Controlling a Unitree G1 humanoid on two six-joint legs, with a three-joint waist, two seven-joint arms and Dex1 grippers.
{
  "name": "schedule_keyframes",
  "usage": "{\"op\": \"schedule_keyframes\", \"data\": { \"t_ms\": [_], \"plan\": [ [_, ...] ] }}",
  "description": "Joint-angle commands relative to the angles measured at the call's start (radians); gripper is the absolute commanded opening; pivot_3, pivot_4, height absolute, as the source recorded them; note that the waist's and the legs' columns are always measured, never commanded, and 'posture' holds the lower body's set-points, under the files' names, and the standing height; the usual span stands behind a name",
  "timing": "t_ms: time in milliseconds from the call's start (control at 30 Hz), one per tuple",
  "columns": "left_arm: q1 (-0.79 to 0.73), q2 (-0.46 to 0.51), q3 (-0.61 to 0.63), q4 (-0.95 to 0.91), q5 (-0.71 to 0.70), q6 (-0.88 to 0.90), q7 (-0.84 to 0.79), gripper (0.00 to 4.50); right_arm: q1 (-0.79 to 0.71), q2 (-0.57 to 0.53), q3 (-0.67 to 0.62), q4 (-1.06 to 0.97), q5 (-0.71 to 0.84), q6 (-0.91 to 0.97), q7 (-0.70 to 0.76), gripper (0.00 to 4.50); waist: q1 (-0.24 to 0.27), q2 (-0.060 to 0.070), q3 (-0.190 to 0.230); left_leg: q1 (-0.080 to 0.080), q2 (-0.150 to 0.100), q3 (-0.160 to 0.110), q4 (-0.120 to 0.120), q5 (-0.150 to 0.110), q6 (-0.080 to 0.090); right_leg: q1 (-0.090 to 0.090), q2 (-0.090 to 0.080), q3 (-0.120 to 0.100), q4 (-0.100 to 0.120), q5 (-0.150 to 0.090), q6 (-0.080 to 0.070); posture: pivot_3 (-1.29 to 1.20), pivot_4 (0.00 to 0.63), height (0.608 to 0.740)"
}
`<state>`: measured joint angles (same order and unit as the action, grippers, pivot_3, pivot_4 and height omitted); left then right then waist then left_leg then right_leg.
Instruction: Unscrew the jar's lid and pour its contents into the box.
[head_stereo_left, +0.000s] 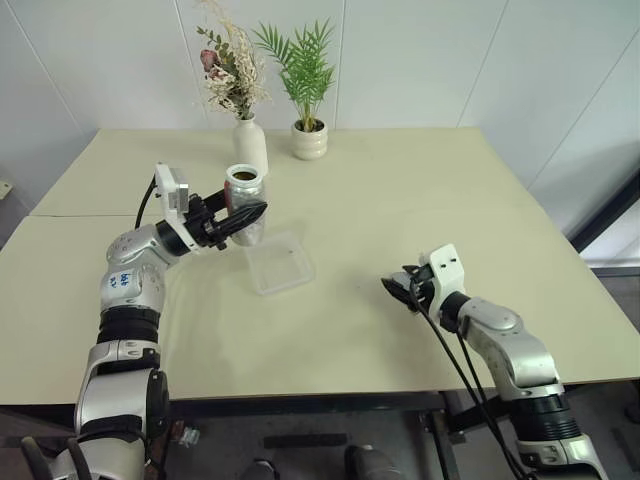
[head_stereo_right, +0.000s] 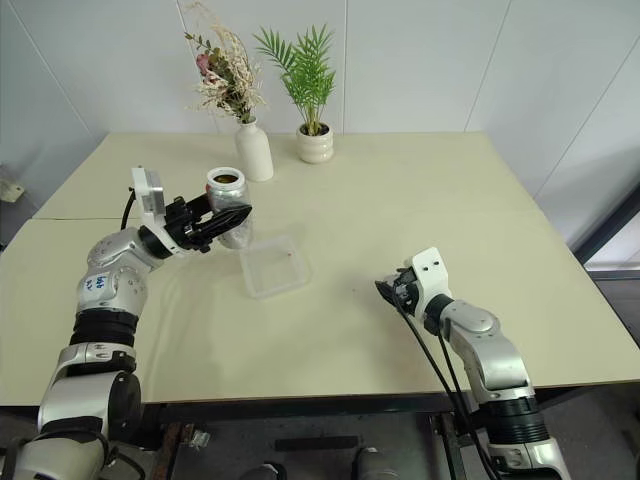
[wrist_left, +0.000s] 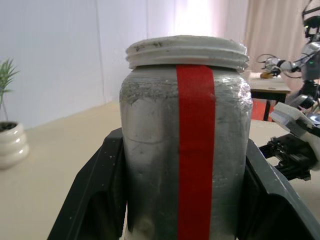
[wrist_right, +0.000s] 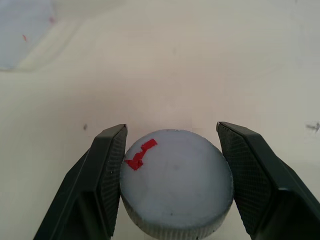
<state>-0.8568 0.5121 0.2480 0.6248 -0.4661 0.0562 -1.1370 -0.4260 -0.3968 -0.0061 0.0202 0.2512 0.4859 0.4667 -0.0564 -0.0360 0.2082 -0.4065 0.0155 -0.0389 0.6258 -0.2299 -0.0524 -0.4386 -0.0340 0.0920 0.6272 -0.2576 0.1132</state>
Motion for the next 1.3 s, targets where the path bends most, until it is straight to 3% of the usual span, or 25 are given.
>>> {"op": "schedule_keyframes", "data": {
  "t_ms": [33,300,467,733,833,967,1200,1300],
  "plan": [
    [0.040,0.058,0.039,-0.071,-0.023,0.019,-0.006,2.24,0.004,0.008,-0.017,0.028,-0.028,-0.062,-0.019,2.56,-0.001,0.000,0.000,0.000,0.000,0.000,0.000,0.000,0.000,0.000,0.000,0.000,0.000,0.000,0.000,0.00,0.150,0.740],
    [0.081,0.116,0.064,-0.080,-0.029,0.040,-0.001,2.24,0.003,0.022,-0.018,0.055,-0.061,-0.077,-0.051,2.56,0.000,0.000,0.000,0.000,0.001,0.000,0.001,0.000,0.000,0.001,0.001,0.000,0.000,0.000,0.000,0.00,0.150,0.740],
    [0.061,0.131,0.072,-0.015,-0.014,0.007,-0.014,2.24,0.020,0.004,-0.012,-0.011,-0.054,-0.066,-0.010,4.14,0.000,0.000,0.000,0.001,0.000,0.000,0.001,0.000,0.000,0.002,0.001,0.000,0.000,0.000,0.000,0.00,0.150,0.740],
    [-0.004,0.174,0.059,0.114,0.028,-0.102,-0.051,2.24,0.064,-0.119,-0.065,-0.260,0.029,-0.060,0.131,4.14,0.002,0.000,0.000,0.001,0.001,0.000,0.001,0.000,0.000,0.002,0.001,0.000,0.000,0.000,0.000,0.00,0.150,0.740],
    [-0.055,0.189,0.041,0.201,0.063,-0.172,-0.088,2.24,0.070,-0.181,-0.107,-0.372,0.128,-0.076,0.245,4.14,0.002,0.000,0.000,0.001,0.001,0.000,0.001,0.000,0.000,0.002,0.001,0.000,-0.001,0.000,0.000,0.00,0.150,0.740],
    [-0.167,0.198,-0.006,0.350,0.144,-0.298,-0.114,2.24,0.045,-0.257,-0.217,-0.460,0.383,-0.009,0.410,4.14,0.004,0.000,0.000,0.001,0.001,-0.001,0.002,0.000,0.000,0.004,0.001,-0.001,-0.003,0.000,0.000,0.00,0.150,0.740],
    [-0.330,0.192,-0.122,0.535,0.304,-0.490,-0.202,2.24,0.025,-0.361,-0.250,-0.424,0.391,-0.022,0.466,4.14,0.004,0.000,0.000,0.002,0.001,-0.001,0.002,0.000,0.000,0.009,0.001,-0.001,-0.010,0.001,0.002,0.00,0.150,0.740],
    [-0.400,0.194,-0.200,0.585,0.421,-0.597,-0.149,2.24,0.035,-0.366,-0.252,-0.428,0.375,-0.024,0.451,4.14,0.004,0.000,0.000,0.002,0.001,-0.001,0.001,0.000,0.000,0.008,0.002,-0.001,-0.009,0.001,0.002,0.00,0.150,0.740]
  ]
}}
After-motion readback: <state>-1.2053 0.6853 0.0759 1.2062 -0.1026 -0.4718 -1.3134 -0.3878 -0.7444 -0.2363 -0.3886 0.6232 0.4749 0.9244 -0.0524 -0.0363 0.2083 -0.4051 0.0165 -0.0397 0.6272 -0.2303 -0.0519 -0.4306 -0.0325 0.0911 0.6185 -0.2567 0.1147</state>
